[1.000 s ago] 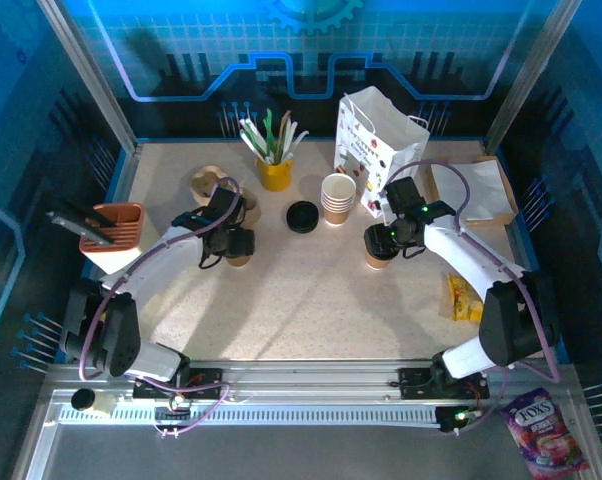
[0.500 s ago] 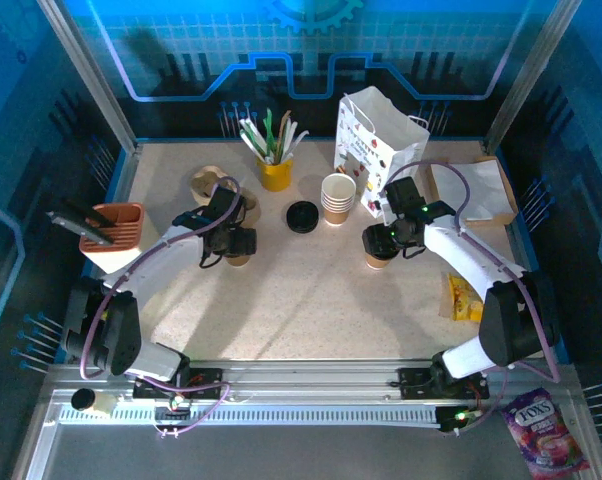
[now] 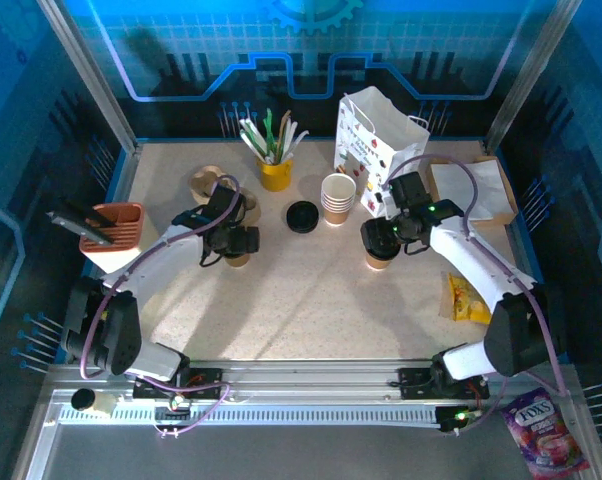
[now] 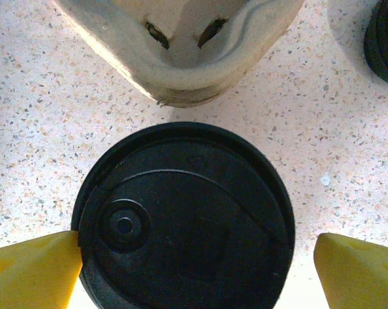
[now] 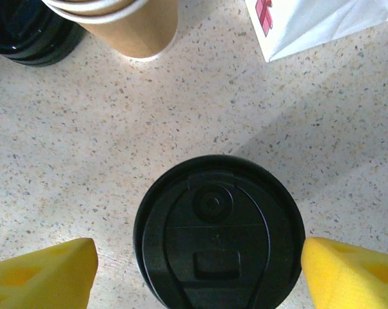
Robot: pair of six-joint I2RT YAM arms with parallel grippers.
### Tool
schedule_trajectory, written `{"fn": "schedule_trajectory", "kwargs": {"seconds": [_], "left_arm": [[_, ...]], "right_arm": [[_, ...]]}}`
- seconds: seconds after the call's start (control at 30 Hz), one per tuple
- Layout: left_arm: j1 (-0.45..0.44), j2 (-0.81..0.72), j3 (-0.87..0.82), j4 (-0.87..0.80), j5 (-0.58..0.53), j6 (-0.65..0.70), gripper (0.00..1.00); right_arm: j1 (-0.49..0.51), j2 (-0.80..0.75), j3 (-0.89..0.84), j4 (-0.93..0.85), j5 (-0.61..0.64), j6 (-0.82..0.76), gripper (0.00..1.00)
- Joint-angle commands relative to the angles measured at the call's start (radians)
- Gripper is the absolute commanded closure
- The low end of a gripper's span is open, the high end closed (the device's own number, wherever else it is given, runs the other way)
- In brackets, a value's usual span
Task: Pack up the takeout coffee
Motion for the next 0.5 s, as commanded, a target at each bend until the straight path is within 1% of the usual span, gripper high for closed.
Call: {"fn": "schedule_trajectory", "kwargs": {"seconds": [0.0,0.23,0.37,0.47], "left_arm": [[0.009,-0.030,0.038,0.025,0.018,-0.011,0.07],[0.006,-0.083,0.048,0.061,0.025,-0.013,0.07],[0.000,-0.205,-0.002,0.195,0.126,-0.037,0.07],[0.000,-0.305,-0.068,0.338,0.218,-0.073,0.08]], "right_arm": [[-0.010,-0.039,0.037,-0.012,-0.034,0.000,0.16],[-0.008,-0.085,0.088,0.014,-0.028,-0.012,0.15],[-0.012,-0.104,0.175,0.043,0.011,-0.040,0.14],[-0.025,-0.080,0.258,0.072,-0.002,-0.053,0.14]]}}
